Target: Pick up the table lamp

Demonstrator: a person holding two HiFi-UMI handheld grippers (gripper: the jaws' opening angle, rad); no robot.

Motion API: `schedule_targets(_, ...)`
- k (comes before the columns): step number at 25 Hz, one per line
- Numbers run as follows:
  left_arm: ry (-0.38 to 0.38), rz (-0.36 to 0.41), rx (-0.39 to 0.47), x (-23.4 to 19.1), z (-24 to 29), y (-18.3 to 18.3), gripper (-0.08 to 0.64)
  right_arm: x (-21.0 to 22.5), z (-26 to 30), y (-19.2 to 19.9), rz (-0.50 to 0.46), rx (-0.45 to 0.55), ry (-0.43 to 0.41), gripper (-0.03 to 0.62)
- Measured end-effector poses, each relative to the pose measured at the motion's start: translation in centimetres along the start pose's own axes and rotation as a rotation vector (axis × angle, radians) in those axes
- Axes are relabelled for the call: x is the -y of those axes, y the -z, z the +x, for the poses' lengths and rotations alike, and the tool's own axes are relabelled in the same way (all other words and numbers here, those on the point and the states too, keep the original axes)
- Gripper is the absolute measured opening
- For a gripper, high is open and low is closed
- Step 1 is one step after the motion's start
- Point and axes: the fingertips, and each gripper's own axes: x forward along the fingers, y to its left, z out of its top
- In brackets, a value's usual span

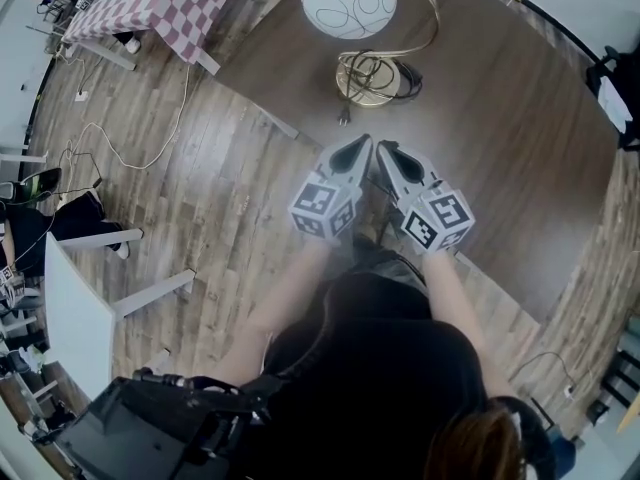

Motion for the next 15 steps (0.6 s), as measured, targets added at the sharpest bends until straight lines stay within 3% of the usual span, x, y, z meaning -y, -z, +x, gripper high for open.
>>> schedule_targets(15,0.031,0.015,-0.008,-2.8,2.5,-0.7,0.0,2.1,3.4,-1.1,-0.028,0.007,0.071,0.005)
